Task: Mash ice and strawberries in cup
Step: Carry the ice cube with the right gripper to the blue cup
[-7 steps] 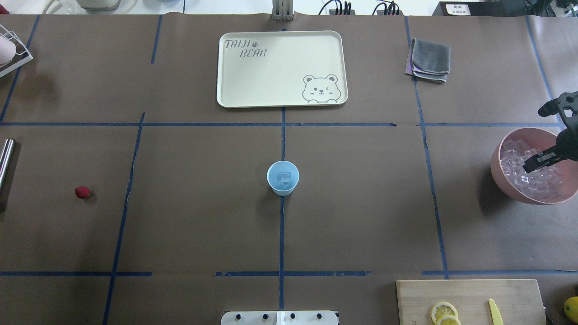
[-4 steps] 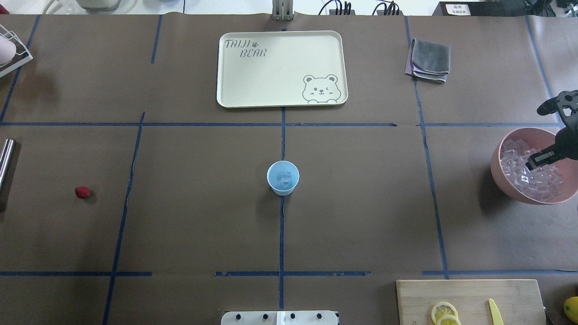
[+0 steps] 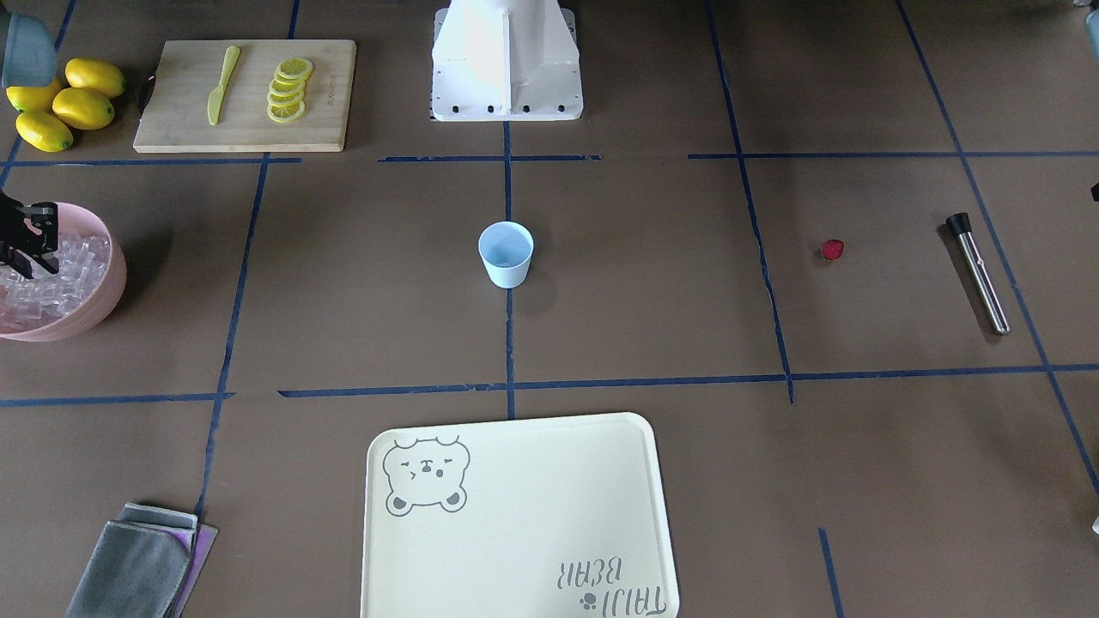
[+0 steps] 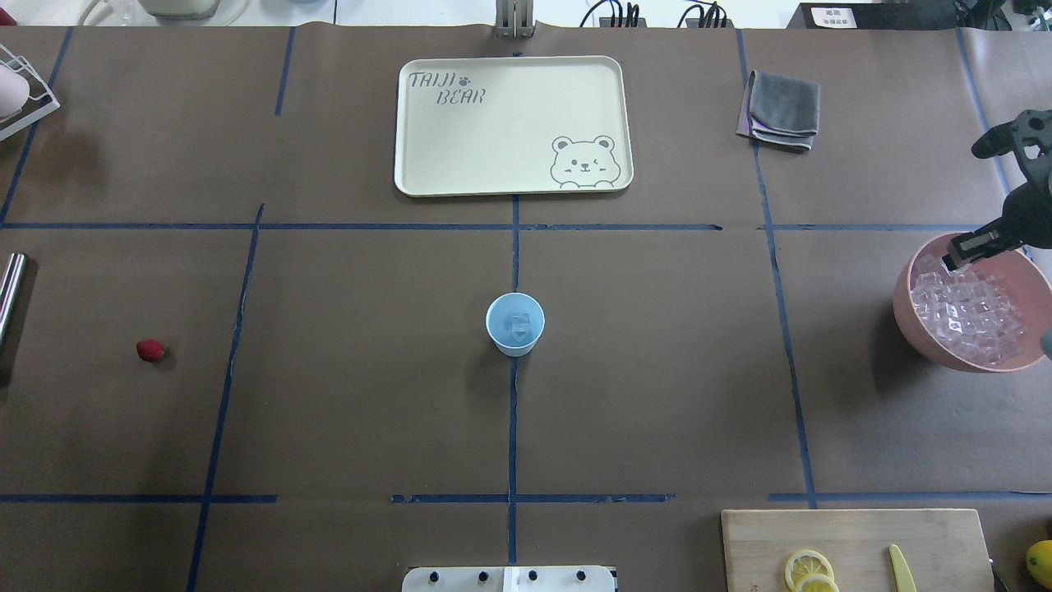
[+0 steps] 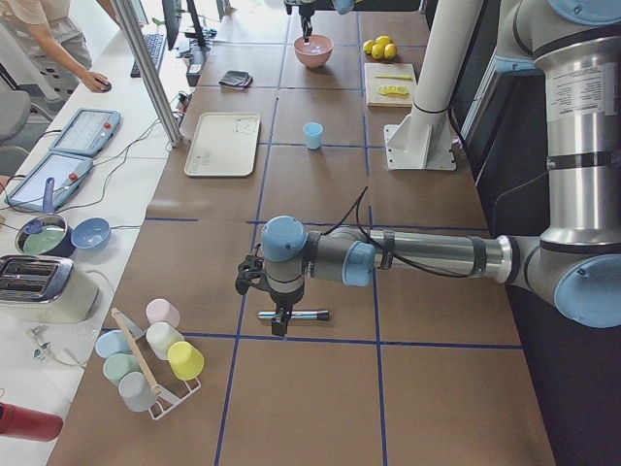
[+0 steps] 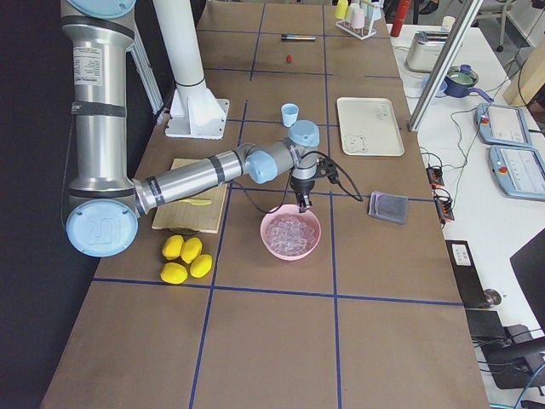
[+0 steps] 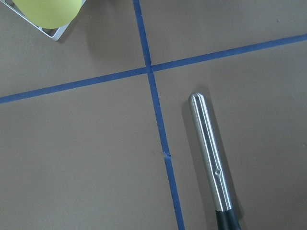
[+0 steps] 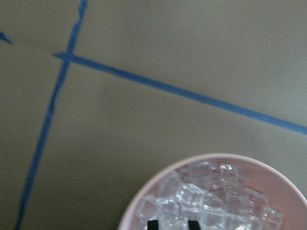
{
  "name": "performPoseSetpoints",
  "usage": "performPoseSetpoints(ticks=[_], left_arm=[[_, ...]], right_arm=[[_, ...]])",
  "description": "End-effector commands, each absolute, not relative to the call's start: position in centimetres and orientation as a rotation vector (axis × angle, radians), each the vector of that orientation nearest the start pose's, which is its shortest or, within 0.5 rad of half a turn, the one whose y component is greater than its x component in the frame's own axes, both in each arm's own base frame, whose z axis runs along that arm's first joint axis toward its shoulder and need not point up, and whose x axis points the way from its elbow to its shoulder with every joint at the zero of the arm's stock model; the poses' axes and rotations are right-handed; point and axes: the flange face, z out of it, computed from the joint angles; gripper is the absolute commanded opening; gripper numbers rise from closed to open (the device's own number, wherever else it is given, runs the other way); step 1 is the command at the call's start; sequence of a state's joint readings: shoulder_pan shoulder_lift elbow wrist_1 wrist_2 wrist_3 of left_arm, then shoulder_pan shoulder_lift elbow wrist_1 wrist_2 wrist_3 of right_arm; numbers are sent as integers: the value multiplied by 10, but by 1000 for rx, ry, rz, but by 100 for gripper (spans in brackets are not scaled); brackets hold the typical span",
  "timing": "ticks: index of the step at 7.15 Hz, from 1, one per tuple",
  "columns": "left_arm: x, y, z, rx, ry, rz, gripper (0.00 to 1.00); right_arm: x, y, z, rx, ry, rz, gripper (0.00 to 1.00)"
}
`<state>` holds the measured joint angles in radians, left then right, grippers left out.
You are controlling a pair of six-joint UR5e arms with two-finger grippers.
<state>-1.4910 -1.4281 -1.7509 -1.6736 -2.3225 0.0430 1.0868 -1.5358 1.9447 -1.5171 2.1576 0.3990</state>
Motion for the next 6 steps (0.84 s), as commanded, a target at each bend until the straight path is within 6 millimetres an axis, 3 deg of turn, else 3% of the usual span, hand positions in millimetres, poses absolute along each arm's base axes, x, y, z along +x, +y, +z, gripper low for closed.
performPoseSetpoints(ticks=[1,3,4,6], left_arm=[[-30,-444,627,119,754,169,100],[-30,-444,626,121,754,170,100],[-30,-444,626,121,754,170,100],[-30,-444,626,121,754,170,100]], right_arm=[[-240,-508,331,127,-776,-99,11],[-379,-483,229,103,-810,52,11],[-432,-470,188,89,-831,105,11],[-515,-430,125,85,-843,190,11]])
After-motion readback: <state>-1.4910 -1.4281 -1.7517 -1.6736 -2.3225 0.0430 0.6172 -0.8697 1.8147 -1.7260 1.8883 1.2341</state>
